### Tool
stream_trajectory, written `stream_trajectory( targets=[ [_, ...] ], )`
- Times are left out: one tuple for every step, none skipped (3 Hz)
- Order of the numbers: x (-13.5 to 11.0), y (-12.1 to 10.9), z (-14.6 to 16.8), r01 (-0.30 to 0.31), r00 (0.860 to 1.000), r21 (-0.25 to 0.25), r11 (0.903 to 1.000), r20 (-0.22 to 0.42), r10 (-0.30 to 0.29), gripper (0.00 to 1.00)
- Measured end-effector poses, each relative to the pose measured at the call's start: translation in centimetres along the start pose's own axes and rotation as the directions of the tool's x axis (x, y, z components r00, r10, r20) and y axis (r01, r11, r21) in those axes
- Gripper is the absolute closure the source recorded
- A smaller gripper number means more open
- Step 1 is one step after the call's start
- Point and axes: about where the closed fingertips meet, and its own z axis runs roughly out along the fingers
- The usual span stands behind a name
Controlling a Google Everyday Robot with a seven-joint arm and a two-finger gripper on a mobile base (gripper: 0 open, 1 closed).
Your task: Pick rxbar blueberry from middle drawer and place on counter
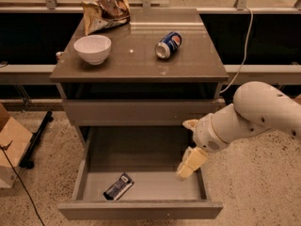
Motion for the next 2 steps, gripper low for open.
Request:
stream_trajectory(
  targets=[
    [0.0, 0.0, 0.0, 0.000, 1.000, -0.001, 1.0000, 0.000, 0.000, 0.00],
    [-0.2, 0.2, 2.4, 0.002, 1.000, -0.024, 0.9997, -0.007, -0.002, 0.00]
  ],
)
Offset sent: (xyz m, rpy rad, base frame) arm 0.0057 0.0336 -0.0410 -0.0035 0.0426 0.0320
